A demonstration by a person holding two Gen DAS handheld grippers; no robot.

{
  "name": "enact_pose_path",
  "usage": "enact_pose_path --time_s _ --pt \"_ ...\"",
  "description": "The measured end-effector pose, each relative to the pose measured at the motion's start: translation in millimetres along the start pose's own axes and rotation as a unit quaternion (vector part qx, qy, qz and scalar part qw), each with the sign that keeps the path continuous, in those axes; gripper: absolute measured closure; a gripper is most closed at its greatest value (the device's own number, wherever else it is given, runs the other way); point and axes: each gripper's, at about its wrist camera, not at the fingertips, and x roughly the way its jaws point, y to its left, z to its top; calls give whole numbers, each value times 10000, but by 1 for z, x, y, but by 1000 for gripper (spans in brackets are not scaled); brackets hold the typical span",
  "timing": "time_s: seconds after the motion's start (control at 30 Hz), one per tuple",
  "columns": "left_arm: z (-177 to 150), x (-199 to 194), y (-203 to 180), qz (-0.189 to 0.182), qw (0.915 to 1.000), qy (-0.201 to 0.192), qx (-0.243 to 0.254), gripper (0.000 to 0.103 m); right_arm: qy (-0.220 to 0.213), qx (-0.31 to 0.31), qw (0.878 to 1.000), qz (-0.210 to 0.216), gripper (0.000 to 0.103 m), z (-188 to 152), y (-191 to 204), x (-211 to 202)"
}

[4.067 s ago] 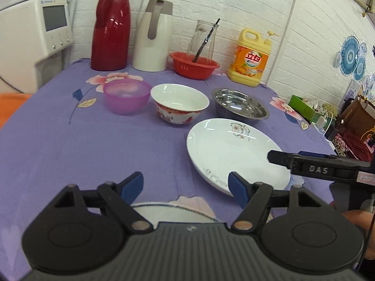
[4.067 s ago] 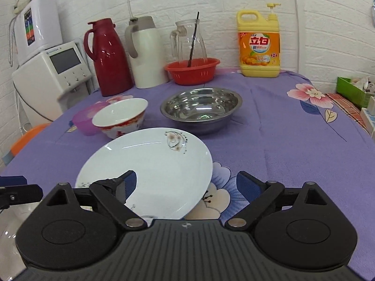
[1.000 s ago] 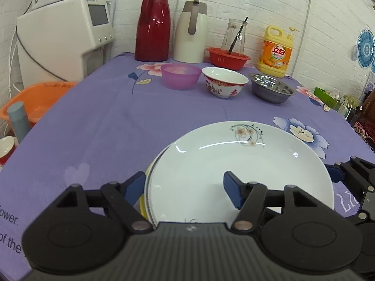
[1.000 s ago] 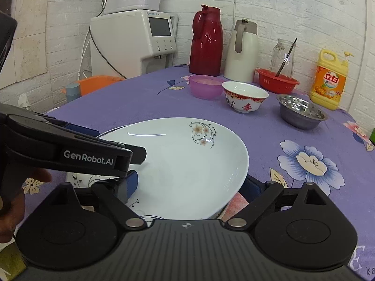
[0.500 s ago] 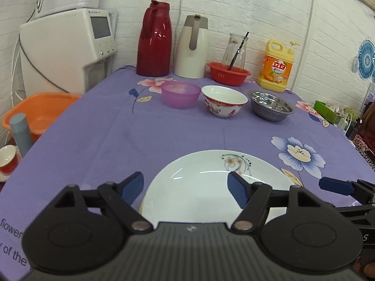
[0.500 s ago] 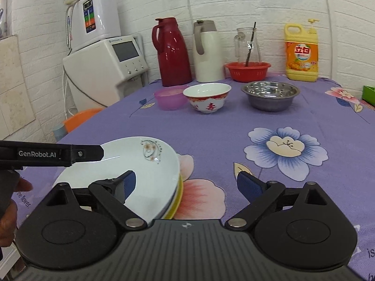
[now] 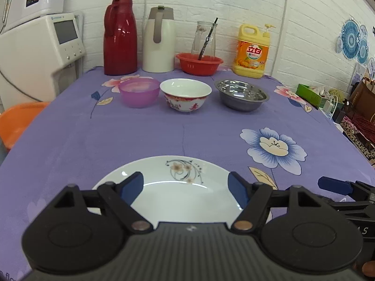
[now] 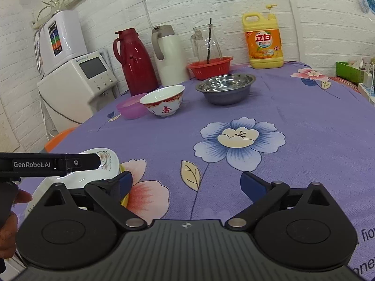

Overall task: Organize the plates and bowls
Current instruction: 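Move the left tool over to the steel bowl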

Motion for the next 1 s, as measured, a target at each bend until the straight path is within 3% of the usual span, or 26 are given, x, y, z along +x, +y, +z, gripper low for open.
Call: enact_pose_path --time_s 0.5,0.8,1.0 --pt "12 24 -24 -162 9995 202 187 31 89 121 9999 -16 0 11 -30 9" --pt "56 30 -30 -351 9989 -137 282 31 -830 -684 9941 -156 0 99 -33 17" --pt "65 49 -33 -364 9988 10 321 31 -1065 -969 9887 -417 0 175 -47 71"
